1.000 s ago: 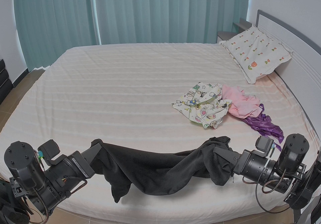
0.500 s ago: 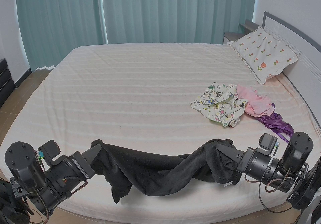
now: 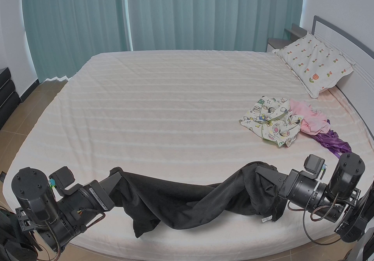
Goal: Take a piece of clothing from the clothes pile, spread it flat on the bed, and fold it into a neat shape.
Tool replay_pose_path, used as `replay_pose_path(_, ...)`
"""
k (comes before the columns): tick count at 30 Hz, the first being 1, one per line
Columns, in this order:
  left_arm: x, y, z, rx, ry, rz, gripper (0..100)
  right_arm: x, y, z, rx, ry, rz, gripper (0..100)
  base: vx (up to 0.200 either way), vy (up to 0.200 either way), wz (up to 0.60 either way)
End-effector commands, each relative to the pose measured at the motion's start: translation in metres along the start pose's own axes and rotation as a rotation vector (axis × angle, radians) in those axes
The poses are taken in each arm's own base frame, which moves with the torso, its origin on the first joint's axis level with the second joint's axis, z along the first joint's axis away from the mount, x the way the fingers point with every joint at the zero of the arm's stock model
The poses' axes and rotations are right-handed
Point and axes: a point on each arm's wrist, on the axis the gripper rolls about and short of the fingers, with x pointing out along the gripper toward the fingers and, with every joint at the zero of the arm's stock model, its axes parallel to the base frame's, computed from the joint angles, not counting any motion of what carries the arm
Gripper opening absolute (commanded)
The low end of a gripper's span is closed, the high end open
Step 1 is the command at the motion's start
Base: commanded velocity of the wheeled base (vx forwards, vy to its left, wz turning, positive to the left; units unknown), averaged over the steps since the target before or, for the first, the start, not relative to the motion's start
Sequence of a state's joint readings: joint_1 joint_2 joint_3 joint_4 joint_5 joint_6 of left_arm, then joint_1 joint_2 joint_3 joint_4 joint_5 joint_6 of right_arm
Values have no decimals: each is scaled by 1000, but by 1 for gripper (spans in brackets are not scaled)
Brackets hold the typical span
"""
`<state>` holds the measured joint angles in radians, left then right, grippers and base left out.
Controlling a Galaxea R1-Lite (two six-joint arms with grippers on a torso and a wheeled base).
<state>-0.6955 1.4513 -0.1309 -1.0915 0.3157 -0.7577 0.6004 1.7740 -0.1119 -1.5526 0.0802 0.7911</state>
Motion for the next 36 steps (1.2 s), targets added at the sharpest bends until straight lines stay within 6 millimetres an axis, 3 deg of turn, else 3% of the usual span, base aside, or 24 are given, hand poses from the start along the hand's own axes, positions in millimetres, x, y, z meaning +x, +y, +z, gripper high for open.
replay_pose_path(1, 1, 0, -1, 0, 4, 3, 0, 0, 0, 0, 0, -6, 4, 0, 0, 0, 0)
replay_pose_path(14, -3, -4, -4, 5, 17, -24, 0, -10, -2, -6, -11, 36, -5, 0, -185, 0, 0)
replay_pose_path(26, -27, -20, 13, 12, -67, -147, 0, -46, 29, 8, -54, -10, 204, 0, -200, 0, 0)
replay_pose_path(32, -36, -27, 25, 26, -144, -177, 0, -62, 50, 26, -73, -117, 322, 0, -200, 0, 0)
replay_pose_path(36, -33, -41, 42, -13, -239, -179, 0, -62, 68, 63, -92, -264, 357, 0, -150, 0, 0)
